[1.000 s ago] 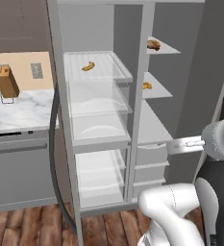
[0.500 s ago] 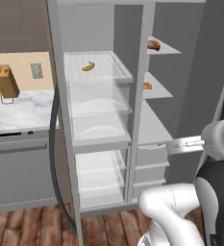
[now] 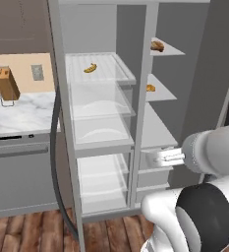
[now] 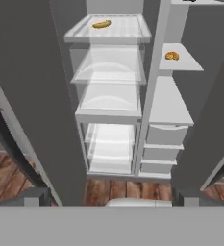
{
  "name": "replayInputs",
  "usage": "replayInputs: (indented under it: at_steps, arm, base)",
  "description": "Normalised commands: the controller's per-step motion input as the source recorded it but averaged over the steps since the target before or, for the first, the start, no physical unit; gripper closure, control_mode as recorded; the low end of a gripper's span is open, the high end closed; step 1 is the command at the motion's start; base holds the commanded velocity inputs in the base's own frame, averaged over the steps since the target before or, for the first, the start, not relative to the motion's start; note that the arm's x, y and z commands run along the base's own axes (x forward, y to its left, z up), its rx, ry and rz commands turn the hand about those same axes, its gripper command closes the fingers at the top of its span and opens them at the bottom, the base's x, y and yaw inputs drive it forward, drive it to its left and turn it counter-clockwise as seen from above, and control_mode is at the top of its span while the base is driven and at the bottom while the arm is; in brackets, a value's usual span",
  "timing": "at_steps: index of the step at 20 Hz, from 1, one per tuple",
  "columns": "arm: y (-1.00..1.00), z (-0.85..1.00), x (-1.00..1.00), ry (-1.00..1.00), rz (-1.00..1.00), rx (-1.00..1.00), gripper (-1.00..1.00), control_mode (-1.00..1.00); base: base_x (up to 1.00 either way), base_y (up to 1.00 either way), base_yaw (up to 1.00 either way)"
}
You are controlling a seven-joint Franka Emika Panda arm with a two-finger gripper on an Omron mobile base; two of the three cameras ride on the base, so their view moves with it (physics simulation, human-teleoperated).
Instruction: There's a chicken drumstick in the fridge that needs to be moved to the freezer for freezing. Pick up the chicken drumstick from the fridge, place it on any shelf in the freezer, and close the fridge and freezer doors when done.
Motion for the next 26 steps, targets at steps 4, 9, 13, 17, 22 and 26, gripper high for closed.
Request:
replayInputs:
  at_steps: [4, 9, 13, 17, 22, 26]
  arm:
    - [0.82, 0.00, -0.24, -0.14, -0.02, 0.00, -1.00, -1.00]
    - [0.82, -0.06, -0.08, -0.17, -0.04, 0.01, -1.00, -1.00]
    - [0.84, -0.18, 0.00, -0.16, 0.00, 0.09, -1.00, -1.00]
    - [0.74, -0.02, 0.00, -0.18, -0.04, 0.00, -1.00, -1.00]
    - [0.84, -0.26, 0.15, -0.18, -0.03, 0.00, -1.00, -1.00]
    - [0.71, -0.15, 0.48, -0.07, -0.11, -0.02, -1.00, -1.00]
  base:
    - [0.00, 0.00, 0.00]
    - [0.00, 0.00, 0.00]
    - [0.00, 0.00, 0.00]
    - [0.00, 0.00, 0.00]
    - [0.00, 0.00, 0.00]
    - [0.00, 0.00, 0.00]
